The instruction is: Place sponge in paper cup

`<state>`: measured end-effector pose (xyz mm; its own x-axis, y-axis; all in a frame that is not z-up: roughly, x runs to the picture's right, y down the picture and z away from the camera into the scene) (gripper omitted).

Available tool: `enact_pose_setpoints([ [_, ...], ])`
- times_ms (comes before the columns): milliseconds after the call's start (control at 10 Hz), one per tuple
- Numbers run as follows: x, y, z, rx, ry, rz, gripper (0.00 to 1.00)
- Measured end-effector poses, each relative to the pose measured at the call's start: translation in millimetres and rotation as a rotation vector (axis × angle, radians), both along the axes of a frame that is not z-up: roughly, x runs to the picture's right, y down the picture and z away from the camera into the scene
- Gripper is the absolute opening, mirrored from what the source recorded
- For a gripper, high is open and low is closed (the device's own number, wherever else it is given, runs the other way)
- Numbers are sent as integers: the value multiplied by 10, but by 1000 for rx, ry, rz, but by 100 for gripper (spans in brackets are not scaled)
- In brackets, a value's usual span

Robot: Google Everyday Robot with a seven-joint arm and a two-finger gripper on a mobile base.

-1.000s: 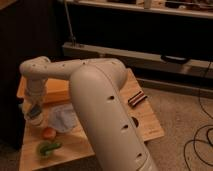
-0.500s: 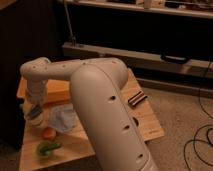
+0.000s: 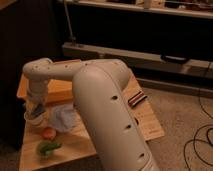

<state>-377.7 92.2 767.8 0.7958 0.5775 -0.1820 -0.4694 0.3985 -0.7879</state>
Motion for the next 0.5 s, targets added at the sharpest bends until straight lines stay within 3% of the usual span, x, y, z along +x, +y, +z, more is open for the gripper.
enact_pose_setpoints([
  [500,1,-43,-34,-46,-30,15,66],
])
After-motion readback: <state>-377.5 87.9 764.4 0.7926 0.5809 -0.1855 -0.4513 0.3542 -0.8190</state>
